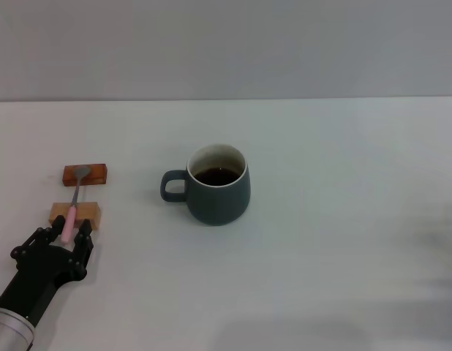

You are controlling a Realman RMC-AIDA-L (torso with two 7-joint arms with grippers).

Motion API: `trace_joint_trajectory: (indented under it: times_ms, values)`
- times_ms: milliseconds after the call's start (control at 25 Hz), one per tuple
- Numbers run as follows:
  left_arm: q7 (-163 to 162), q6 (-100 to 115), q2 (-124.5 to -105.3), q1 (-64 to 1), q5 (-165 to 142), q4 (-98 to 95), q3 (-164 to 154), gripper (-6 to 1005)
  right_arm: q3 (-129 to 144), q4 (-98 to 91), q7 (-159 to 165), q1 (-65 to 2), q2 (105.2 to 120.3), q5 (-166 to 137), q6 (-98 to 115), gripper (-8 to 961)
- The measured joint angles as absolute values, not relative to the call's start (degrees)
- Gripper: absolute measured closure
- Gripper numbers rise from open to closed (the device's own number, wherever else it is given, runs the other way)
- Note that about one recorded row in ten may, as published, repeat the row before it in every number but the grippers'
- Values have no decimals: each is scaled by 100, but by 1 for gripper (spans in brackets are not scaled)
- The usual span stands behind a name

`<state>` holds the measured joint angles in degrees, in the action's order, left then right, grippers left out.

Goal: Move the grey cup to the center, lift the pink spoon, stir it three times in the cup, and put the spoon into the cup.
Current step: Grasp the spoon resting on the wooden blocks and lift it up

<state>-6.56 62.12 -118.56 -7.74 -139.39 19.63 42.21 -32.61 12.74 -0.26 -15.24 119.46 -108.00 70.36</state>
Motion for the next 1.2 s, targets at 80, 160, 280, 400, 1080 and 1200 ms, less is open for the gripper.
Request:
trace_joint_trajectory:
  times_ms: [80, 160, 280, 400, 1080, 1200]
  values:
    - [-658, 6210, -11856, -774, -13939, 1960, 4220, 595, -3261, 1274, -27, -1520, 11945, -10800, 7042, 954]
    - [-663, 6209, -11856, -774, -13939, 1956, 4219, 597, -3261, 1274, -27, -1515, 11944, -10801, 7049, 954]
    - [-657, 6205, -11856, -773, -13941, 1948, 4219, 599, -3261, 1274, -27, -1512, 11944, -10805, 7062, 954]
    - [-630, 6200, -11858, -759, -13944, 1935, 4220, 601, -3260, 1274, -27, -1505, 11944, -10807, 7069, 954]
    - [-599, 6400, -11834, -773, -13985, 1999, 4188, 853, -3251, 1283, -17, -1494, 11953, -10829, 7067, 953]
    - [-593, 6604, -11815, -755, -13988, 2050, 4153, 851, -3247, 1283, -15, -1492, 11953, -10828, 7066, 953]
